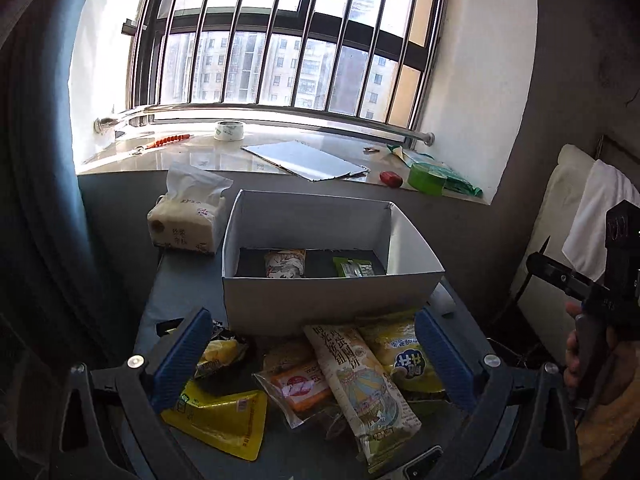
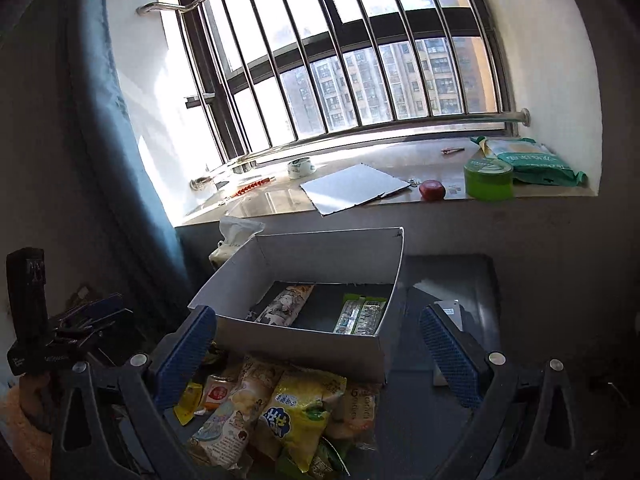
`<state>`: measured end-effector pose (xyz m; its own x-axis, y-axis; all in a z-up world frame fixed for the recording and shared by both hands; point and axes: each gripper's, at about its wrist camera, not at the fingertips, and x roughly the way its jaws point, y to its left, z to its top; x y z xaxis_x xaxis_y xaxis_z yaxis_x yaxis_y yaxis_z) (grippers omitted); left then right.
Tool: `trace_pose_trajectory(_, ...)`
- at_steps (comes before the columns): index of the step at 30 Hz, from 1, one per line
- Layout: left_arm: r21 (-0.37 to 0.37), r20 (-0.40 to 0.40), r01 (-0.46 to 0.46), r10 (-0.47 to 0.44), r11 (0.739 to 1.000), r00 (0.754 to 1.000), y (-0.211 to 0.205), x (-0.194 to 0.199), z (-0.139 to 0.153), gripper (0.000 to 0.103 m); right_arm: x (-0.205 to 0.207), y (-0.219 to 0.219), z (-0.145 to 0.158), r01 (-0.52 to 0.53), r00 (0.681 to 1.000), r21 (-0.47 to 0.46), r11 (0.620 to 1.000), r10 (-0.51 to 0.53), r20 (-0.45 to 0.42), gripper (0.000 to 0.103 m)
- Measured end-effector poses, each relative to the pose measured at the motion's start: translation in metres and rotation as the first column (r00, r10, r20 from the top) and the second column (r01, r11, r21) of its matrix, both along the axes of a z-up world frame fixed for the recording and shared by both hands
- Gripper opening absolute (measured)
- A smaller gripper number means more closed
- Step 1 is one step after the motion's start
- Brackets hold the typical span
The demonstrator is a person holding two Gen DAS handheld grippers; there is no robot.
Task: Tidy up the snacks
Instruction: 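Grasp the yellow chip bag with the right gripper while the left grasps the tall printed bag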
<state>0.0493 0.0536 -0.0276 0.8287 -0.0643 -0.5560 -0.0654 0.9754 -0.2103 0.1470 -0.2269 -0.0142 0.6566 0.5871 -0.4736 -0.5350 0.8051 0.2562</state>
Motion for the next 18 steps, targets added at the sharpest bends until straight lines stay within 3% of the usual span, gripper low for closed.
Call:
trace_pose_trajectory(6,-0.110,-0.091,-0.057,0.047,0.992,0.995,-0.006,-0.049,-0.049,0.103,-0.046,-0.026,-0.059,0.097,0.990,0.003,0.995,-0.096,-0.102,0.103)
trace_pose_trajectory(10,-0.156,-0.157,-0.060,0.035,0.986,0.987,-0.010,-0.061,-0.073,0.103,-0.078,-0.023,-0.091,0.045,0.987,-0.052,0.998,-0.052,-0.151,0.103)
trace_pose_trajectory(13,-0.150,-0.169,-0.054,0.029,0.987,0.985,-0.014,-0.060,-0.077,0.103,-0.087,-0.011,-0.102,0.024,0.986,-0.124,0.992,-0.044,-0.159,0.103)
trace_pose_trajectory(18,-0.165,-0.153,-0.029,0.004,0.986,0.988,-0.020,-0.057,-0.072,0.103,-0.074,0.004,-0.102,-0.002,0.984,-0.094,0.996,-0.014,-0.178,0.103)
